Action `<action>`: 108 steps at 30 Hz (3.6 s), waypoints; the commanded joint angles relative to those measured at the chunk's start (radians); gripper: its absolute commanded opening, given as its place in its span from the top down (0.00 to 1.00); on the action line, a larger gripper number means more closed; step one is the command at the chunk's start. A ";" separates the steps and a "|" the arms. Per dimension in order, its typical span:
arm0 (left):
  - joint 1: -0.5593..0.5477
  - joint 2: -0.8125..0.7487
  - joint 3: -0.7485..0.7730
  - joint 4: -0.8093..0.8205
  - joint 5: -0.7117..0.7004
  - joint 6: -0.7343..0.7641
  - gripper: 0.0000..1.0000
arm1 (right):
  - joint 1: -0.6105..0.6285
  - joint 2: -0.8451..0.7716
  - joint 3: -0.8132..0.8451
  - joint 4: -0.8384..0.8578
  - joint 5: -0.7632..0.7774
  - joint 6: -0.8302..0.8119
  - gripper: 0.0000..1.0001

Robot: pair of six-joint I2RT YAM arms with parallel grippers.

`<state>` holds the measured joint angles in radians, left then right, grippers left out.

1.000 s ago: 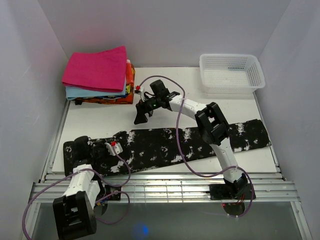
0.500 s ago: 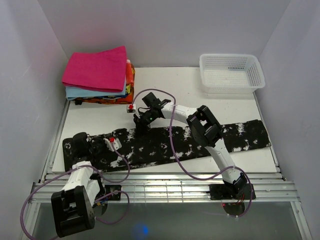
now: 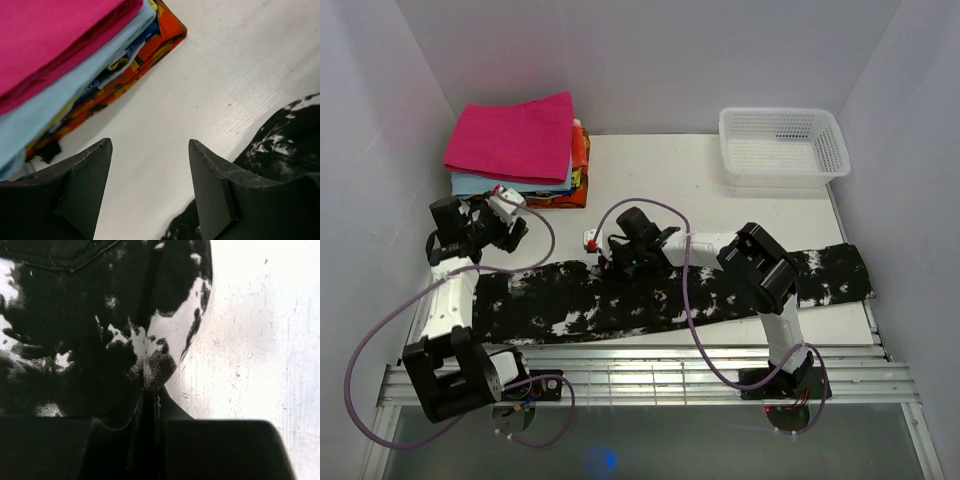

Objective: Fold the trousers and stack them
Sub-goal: Fold the trousers

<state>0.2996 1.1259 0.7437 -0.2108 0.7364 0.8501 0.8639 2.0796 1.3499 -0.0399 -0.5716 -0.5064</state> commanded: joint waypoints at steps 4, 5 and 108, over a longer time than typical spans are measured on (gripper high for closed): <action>0.026 0.250 0.244 -0.441 0.171 -0.298 0.27 | 0.113 -0.085 -0.213 0.305 0.338 -0.128 0.92; 0.021 0.274 0.256 -0.482 0.188 -0.312 0.28 | 0.124 -0.084 -0.227 0.361 0.370 -0.139 0.92; 0.022 0.586 0.291 -0.533 -0.558 -0.346 0.37 | -0.698 -0.465 -0.486 -0.698 0.228 -0.052 0.03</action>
<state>0.3084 1.6131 0.9386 -0.9928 0.2840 0.4850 0.1944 1.5429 0.8757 -0.7410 -0.3637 -0.5713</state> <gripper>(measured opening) 0.630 0.967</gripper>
